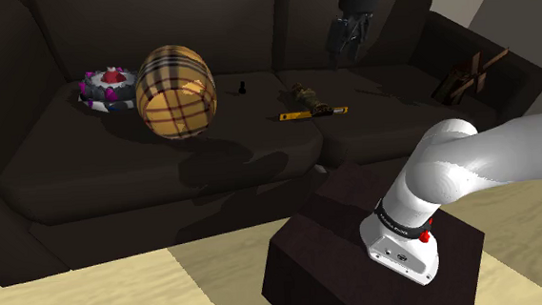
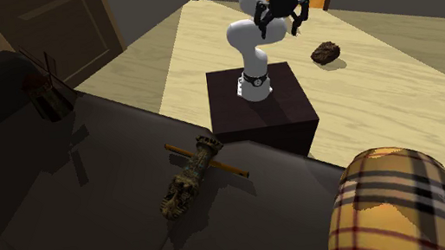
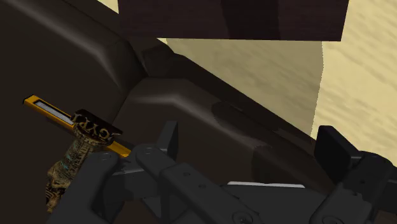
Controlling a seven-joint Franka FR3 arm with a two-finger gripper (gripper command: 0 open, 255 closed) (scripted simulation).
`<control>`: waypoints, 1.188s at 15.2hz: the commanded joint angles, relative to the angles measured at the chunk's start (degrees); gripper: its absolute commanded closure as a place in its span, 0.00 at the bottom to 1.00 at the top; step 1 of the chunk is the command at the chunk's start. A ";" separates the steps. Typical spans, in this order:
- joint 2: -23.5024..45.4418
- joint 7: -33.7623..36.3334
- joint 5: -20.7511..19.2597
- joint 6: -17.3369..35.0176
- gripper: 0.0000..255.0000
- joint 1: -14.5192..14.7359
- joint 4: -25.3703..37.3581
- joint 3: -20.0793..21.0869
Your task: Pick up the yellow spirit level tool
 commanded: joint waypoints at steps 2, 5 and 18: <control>0.07 -2.54 -0.85 1.16 0.00 0.19 -1.16 -1.50; 1.02 -10.08 -3.46 4.80 0.00 0.75 -4.04 -6.11; 18.34 -42.69 -10.39 22.91 0.00 4.62 -5.74 -26.05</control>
